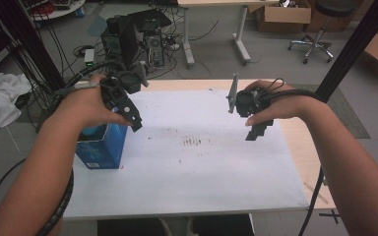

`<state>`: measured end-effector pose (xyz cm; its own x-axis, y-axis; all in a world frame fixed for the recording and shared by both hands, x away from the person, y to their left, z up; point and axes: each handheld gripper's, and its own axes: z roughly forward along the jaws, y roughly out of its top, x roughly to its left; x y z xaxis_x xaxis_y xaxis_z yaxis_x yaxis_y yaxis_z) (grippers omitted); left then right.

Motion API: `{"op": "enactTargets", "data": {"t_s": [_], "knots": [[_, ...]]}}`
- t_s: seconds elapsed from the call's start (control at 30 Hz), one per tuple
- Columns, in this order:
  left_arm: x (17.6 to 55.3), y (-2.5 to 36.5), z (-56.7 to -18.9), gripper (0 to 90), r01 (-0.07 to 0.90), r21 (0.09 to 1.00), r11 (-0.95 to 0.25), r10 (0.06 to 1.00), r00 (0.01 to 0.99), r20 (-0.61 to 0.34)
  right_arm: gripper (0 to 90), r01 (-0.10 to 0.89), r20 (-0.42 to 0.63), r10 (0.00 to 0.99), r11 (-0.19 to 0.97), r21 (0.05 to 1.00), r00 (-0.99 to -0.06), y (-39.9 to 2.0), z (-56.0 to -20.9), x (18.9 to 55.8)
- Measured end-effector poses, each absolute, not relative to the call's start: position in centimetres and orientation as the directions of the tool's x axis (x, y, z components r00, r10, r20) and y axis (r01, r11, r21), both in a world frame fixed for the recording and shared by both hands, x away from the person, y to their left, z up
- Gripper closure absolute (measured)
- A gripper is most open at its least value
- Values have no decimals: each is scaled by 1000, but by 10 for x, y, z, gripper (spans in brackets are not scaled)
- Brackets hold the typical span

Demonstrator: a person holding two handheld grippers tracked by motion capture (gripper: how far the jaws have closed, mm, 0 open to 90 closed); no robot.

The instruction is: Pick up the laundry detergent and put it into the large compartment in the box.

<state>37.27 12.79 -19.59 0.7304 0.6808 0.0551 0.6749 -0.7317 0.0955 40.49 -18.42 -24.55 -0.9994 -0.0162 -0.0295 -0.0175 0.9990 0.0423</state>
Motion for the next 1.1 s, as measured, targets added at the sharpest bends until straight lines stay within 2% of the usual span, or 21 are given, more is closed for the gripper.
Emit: {"op": "enactTargets", "data": {"t_s": [0.07,0.23,0.37,0.63,0.77,1.1], "knots": [[371,119,-200,1,641,76,-764,645,764,32,160,-16,-25,-15,999,38,-1000,-184,-245,405],[364,101,-206,1,511,83,-856,515,856,38,160,-19,-24,-18,999,32,-1000,-182,-244,405],[356,91,-214,1,413,50,-910,415,909,50,159,-19,-27,-18,999,29,-999,-182,-244,404],[345,79,-223,1,233,62,-971,234,972,14,159,-17,-23,-17,1000,18,-1000,-180,-246,401],[344,75,-226,1,181,36,-983,181,983,21,159,-16,-23,-16,1000,16,-1000,-181,-247,401],[343,71,-221,1,153,31,-988,153,988,8,159,-8,-22,-7,1000,28,-1000,-187,-245,405]]}}
